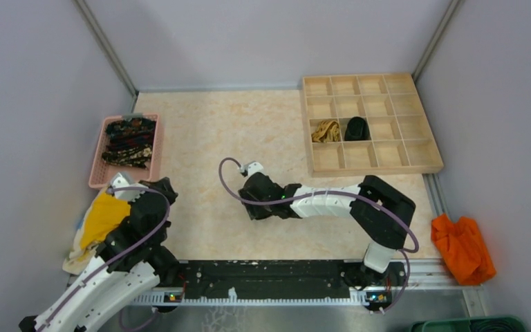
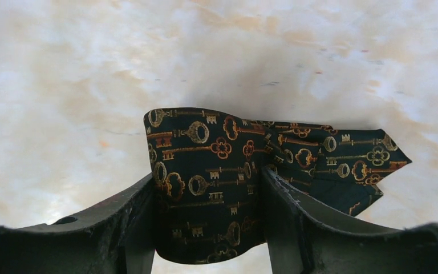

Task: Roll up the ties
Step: Roll the tie at the center of the board.

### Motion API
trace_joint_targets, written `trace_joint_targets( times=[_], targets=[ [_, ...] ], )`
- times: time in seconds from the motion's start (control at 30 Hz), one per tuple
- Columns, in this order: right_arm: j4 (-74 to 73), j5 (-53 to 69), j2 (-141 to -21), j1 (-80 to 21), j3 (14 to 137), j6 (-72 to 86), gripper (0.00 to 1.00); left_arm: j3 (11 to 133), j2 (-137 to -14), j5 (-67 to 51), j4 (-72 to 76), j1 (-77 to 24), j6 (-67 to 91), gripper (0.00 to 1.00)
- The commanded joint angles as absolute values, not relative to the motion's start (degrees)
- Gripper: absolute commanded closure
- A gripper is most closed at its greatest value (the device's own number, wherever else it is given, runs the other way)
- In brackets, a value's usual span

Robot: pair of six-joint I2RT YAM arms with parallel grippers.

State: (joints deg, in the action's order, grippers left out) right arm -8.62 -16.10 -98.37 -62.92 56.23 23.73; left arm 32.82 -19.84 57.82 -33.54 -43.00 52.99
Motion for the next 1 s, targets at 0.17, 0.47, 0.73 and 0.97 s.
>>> trace_joint_targets(
  times=[0.17,0.47,0.73,0.97],
  targets=[
    [12.1,13.3,-95.8,-56.5,45.8,38.7,0.42,32.9,-25.4,57.2,-22.5,-43.2,45.6,1.0],
    [40.3,28.0,-98.7,-48.2,32.2,51.6,0.44,32.5,-35.8,50.5,-12.7,-43.2,42.4,1.0],
    [42.0,30.4,-99.5,-44.0,29.7,51.4,0.4,32.3,-46.6,42.1,-5.9,-43.2,42.6,1.0],
    [42.3,30.6,-97.3,-41.6,29.3,50.6,0.33,30.4,-54.2,35.7,-0.9,-43.2,43.6,1.0]
  ],
)
